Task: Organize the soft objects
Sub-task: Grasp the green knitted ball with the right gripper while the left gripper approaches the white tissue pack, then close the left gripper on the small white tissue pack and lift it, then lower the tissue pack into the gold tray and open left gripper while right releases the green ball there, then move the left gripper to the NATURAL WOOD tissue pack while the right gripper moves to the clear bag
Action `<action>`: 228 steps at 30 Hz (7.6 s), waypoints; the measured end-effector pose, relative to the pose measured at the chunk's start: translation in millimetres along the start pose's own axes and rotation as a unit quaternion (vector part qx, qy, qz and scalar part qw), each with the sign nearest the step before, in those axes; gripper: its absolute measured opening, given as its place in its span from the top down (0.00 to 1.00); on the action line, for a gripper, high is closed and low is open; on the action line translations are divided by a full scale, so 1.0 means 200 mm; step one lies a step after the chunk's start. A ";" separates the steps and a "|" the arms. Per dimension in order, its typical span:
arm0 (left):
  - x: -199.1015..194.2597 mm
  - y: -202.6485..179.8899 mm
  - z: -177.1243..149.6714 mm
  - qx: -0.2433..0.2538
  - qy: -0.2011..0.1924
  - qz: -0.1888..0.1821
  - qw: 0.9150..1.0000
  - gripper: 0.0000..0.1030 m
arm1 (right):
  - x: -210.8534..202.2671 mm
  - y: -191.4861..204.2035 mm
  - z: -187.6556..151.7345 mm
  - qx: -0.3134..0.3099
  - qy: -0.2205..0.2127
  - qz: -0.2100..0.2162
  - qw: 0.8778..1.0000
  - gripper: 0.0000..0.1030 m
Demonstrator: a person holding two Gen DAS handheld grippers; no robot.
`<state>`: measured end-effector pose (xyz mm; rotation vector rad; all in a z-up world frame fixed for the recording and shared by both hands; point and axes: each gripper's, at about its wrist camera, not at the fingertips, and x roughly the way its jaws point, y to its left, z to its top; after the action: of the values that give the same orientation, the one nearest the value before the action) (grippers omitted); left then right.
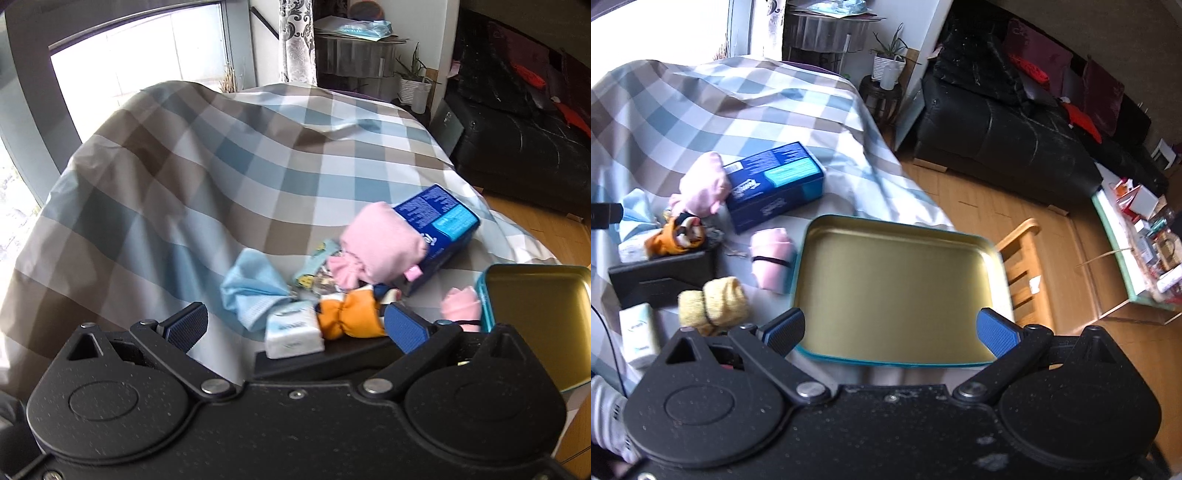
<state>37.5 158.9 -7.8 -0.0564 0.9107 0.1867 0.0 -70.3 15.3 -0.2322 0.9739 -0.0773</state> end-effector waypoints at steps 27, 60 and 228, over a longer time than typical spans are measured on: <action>0.16 0.13 -0.10 0.051 0.024 -0.024 0.998 0.04 | 0.19 0.65 -0.36 0.010 -0.011 0.077 0.997 0.08; 0.34 -0.12 -0.40 0.044 0.158 -0.065 0.984 0.12 | 0.31 0.64 -0.52 0.053 0.078 0.146 0.985 0.51; 0.08 -0.38 0.02 0.094 0.014 -0.081 0.992 0.28 | 0.33 -0.04 -0.10 0.250 -0.006 0.025 0.968 0.25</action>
<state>64.6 86.1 -19.9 0.0427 0.9432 -0.0511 21.3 -92.2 -47.2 0.2560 0.9178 -0.2715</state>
